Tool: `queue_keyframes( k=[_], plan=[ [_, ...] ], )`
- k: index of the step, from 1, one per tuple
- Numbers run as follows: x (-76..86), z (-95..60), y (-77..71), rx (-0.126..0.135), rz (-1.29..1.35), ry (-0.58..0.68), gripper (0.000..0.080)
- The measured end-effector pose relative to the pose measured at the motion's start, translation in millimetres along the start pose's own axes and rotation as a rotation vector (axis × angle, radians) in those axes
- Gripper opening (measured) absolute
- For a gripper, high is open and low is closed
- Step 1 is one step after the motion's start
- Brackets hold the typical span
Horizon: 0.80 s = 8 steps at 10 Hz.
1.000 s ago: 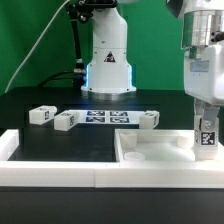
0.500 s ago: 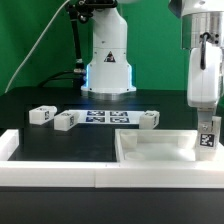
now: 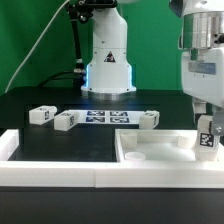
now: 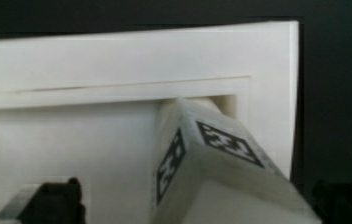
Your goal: Assemble one leg
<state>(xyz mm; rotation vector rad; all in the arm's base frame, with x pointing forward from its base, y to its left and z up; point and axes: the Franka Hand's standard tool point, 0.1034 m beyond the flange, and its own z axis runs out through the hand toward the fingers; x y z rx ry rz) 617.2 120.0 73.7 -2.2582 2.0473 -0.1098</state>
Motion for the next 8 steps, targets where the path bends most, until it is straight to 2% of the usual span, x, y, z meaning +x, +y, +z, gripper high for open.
queue_keyframes(
  k=[1, 3, 8],
  plan=[
    [-0.5, -1.2, 0.4, -0.021, -0.143, -0.010, 0.0649],
    [2.2, -2.2, -2.3, -0.016, -0.378, -0.015, 0.0649],
    [3.9, -2.2, -2.6, -0.038, -0.892, 0.014, 0.0649]
  ],
)
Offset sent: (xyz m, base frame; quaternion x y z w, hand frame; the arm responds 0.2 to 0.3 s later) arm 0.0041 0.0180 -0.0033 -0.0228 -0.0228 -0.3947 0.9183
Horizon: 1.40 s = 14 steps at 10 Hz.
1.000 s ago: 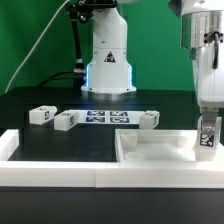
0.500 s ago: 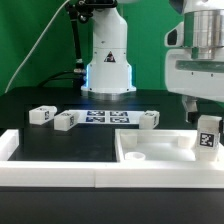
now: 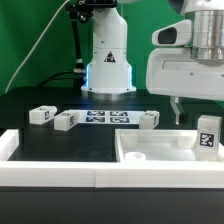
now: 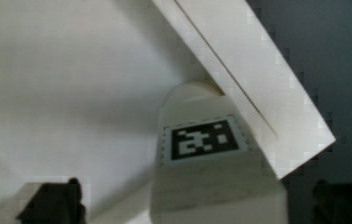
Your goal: Assemble one leg
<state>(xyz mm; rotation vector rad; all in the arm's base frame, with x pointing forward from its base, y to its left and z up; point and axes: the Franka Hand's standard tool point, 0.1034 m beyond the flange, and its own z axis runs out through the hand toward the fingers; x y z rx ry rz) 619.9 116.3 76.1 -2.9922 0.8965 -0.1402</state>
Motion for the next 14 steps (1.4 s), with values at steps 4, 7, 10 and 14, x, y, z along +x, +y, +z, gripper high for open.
queue_keyframes(
  k=[4, 7, 10, 14],
  plan=[
    [3.9, -1.8, 1.4, -0.017, -0.206, 0.015, 0.0546],
    [4.4, -1.9, 1.8, -0.017, -0.178, 0.016, 0.0290],
    [4.2, -1.7, 1.6, -0.012, 0.054, 0.016, 0.0290],
    [4.9, -1.0, 5.3, 0.004, 0.550, 0.011, 0.0290]
  ],
)
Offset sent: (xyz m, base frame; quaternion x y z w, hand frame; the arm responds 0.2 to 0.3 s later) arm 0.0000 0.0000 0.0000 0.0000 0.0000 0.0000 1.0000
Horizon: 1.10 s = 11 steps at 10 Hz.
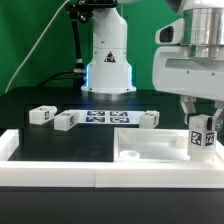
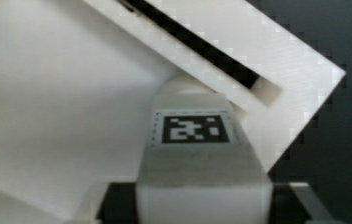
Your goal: Assemble one leg
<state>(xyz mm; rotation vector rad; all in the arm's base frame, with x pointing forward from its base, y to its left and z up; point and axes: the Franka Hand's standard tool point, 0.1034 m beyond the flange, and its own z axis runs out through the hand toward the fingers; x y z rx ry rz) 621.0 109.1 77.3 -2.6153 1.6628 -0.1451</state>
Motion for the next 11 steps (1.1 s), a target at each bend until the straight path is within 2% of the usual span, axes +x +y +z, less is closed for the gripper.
queue_keyframes(
  k=[3, 8, 11],
  plan=[
    [-0.4, 0.5, 0.6, 0.007, 0.346, -0.025, 0.0290],
    [0.4, 0.7, 1.4, -0.001, 0.840, -0.034, 0.0291],
    [4.3, 0.7, 4.3, -0.014, 0.878, -0.031, 0.0292]
  ],
)
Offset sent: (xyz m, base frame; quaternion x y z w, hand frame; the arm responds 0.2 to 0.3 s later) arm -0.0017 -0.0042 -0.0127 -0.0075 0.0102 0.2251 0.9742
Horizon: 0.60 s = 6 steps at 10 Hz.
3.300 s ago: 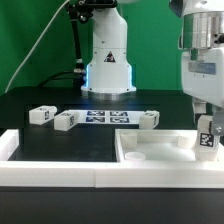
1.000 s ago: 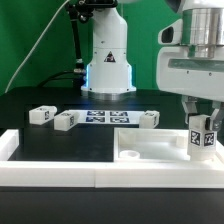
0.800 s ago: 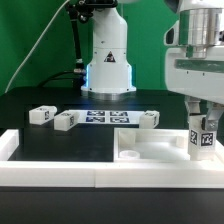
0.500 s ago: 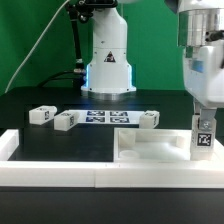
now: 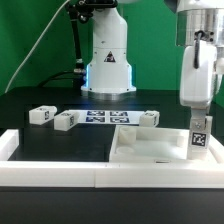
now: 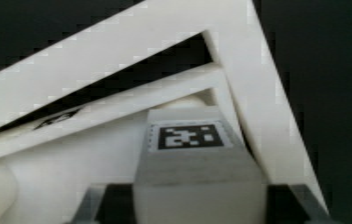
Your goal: Assemble one leg
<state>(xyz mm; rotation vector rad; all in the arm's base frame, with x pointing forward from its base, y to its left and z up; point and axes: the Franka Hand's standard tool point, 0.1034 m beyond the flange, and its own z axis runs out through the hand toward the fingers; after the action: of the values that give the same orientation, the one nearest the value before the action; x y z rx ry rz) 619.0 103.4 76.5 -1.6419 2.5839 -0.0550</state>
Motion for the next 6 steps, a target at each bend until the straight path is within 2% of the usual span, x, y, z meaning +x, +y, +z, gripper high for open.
queue_keyframes(
  k=[2, 3, 4, 5, 6],
  plan=[
    [-0.2, 0.2, 0.1, 0.000, -0.043, -0.001, 0.0292],
    [-0.2, 0.3, 0.2, 0.000, -0.051, -0.001, 0.0374],
    [-0.1, 0.3, 0.1, 0.000, -0.052, -0.001, 0.0553],
    [-0.1, 0.3, 0.1, 0.000, -0.055, -0.001, 0.0553],
    [-0.1, 0.3, 0.1, 0.000, -0.055, -0.001, 0.0629]
  ],
)
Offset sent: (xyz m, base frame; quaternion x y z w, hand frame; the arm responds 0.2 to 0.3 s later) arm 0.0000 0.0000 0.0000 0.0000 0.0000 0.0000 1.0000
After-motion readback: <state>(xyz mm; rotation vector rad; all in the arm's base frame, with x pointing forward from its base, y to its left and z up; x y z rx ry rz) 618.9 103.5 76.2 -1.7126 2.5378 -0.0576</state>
